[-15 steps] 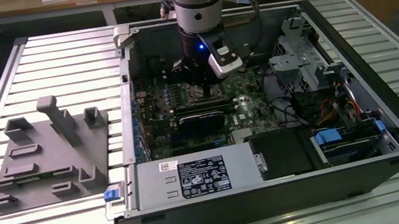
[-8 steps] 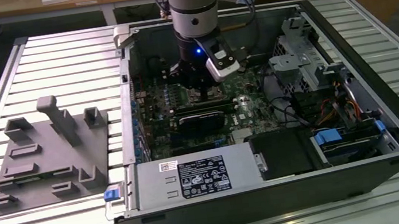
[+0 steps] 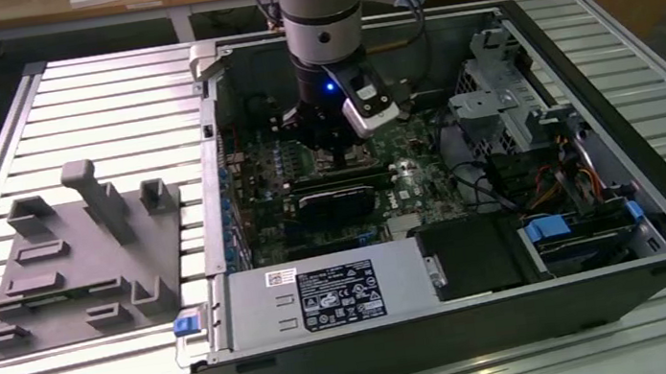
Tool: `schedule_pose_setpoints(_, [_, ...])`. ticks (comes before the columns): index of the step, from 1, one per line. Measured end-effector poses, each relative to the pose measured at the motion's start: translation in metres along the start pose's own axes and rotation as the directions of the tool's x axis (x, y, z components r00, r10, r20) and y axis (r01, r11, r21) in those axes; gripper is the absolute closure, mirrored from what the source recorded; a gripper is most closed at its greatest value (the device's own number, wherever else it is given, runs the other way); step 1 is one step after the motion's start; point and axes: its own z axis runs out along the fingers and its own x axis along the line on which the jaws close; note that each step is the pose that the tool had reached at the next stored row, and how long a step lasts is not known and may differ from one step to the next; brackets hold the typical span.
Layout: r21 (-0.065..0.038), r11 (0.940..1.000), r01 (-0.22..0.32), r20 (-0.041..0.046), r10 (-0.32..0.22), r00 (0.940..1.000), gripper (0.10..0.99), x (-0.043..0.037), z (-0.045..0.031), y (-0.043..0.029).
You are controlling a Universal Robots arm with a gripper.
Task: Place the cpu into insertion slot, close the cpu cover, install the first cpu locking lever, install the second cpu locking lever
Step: 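Install the second cpu locking lever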
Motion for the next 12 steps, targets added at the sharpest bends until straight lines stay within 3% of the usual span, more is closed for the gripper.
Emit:
schedule_pose_setpoints(7, [-0.012,0.9988,0.048,0.0001,-0.048,0.9988,0.98,0.0054,0.0032,-0.0021])
schedule_pose_setpoints(12, [-0.037,0.9965,0.075,-0.0011,-0.075,0.9972,0.98,0.0101,0.0062,-0.0034])
